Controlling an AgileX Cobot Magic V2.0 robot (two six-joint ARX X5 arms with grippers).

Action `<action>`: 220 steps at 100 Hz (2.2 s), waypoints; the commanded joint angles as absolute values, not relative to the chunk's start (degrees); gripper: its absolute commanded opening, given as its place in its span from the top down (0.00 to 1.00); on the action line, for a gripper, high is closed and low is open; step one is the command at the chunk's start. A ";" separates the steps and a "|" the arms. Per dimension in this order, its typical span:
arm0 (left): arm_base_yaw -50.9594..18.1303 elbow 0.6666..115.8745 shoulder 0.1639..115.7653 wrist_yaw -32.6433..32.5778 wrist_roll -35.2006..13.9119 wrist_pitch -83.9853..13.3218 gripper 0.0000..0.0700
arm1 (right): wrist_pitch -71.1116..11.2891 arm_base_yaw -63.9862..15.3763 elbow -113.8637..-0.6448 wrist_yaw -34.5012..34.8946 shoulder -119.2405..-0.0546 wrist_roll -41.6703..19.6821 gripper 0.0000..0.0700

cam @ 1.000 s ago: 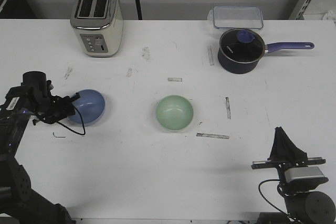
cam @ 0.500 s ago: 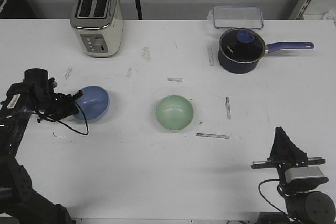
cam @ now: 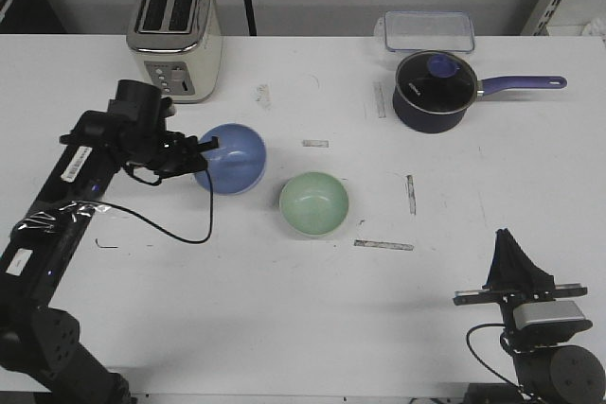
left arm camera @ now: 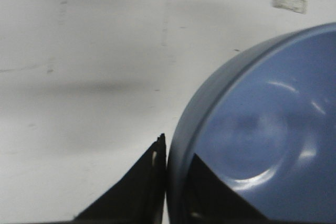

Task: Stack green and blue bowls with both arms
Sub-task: 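Lift the blue bowl with the left gripper over the green bowl, then lower the blue bowl into the green bowl and open the left gripper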

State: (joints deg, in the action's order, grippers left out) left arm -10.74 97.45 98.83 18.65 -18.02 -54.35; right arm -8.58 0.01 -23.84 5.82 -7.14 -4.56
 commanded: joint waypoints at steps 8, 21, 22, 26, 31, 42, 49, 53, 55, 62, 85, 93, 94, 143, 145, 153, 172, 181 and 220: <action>-17.54 103.28 104.29 19.27 -19.40 -54.76 1.00 | -8.12 -0.03 -23.68 5.85 -7.05 -5.13 0.99; -24.10 106.26 107.77 19.29 -20.25 -54.24 1.00 | -8.12 -0.03 -23.68 5.85 -7.05 -5.13 0.99; -24.27 106.26 107.85 19.29 -20.25 -54.17 1.00 | -8.12 -0.03 -23.68 5.82 -7.05 -5.13 0.99; -25.52 106.26 108.51 19.29 -20.25 -53.82 1.00 | -8.12 -0.03 -23.68 5.85 -7.05 -5.13 0.99; -26.92 106.26 109.40 19.14 -20.27 -53.74 1.00 | -8.12 -0.03 -23.68 5.85 -7.05 -5.13 0.99; -29.26 106.26 110.61 18.00 -20.67 -53.69 1.00 | -8.12 -0.03 -23.68 5.82 -7.05 -5.13 0.99; -30.09 106.26 111.28 16.67 -20.67 -53.15 1.00 | -8.12 -0.03 -23.68 5.82 -7.05 -5.13 0.99; -30.52 106.26 111.83 15.97 -20.67 -52.86 1.00 | -8.12 -0.03 -23.68 5.85 -7.05 -5.13 0.99; -30.65 106.26 112.09 15.86 -20.67 -52.82 1.00 | -8.12 -0.03 -23.68 5.82 -7.05 -5.13 0.99; -30.85 106.26 112.95 15.86 -20.71 -52.51 1.00 | -8.12 -0.03 -23.68 5.82 -7.05 -5.13 0.99; -31.64 106.26 114.32 14.70 -20.67 -51.75 0.96 | -8.12 -0.03 -23.68 5.82 -7.05 -5.13 0.99; -31.64 106.26 114.50 14.46 -20.67 -51.20 0.85 | -8.12 -0.03 -23.68 5.82 -7.05 -5.13 0.99; -31.64 106.26 114.52 14.46 -20.67 -51.16 0.83 | -8.12 -0.03 -23.68 5.82 -7.05 -5.13 0.99; -32.05 106.28 109.32 14.61 -20.67 -51.35 0.70 | -8.12 -0.03 -23.68 5.82 -7.05 -5.13 0.99; -32.05 106.28 108.88 14.61 -20.67 -51.33 0.70 | -8.12 -0.03 -23.68 5.82 -7.05 -5.13 0.99; -31.81 106.26 107.07 14.59 -20.58 -51.27 0.70 | -8.12 -0.03 -23.68 5.82 -7.05 -5.13 0.99; -30.35 105.14 101.45 13.87 -18.20 -48.23 0.71 | -8.12 -0.03 -23.68 5.82 -7.05 -5.13 0.99; -29.63 101.36 97.14 11.40 -16.88 -42.37 0.71 | -8.12 -0.03 -23.68 5.82 -7.05 -5.13 0.99; -21.71 74.46 75.35 7.68 -9.76 -16.75 1.00 | -8.12 -0.03 -23.68 5.82 -7.05 -5.13 0.99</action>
State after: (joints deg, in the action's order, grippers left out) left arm -22.92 76.86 77.30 7.79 -13.06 -19.86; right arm -8.58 0.01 -23.84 5.82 -7.14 -4.58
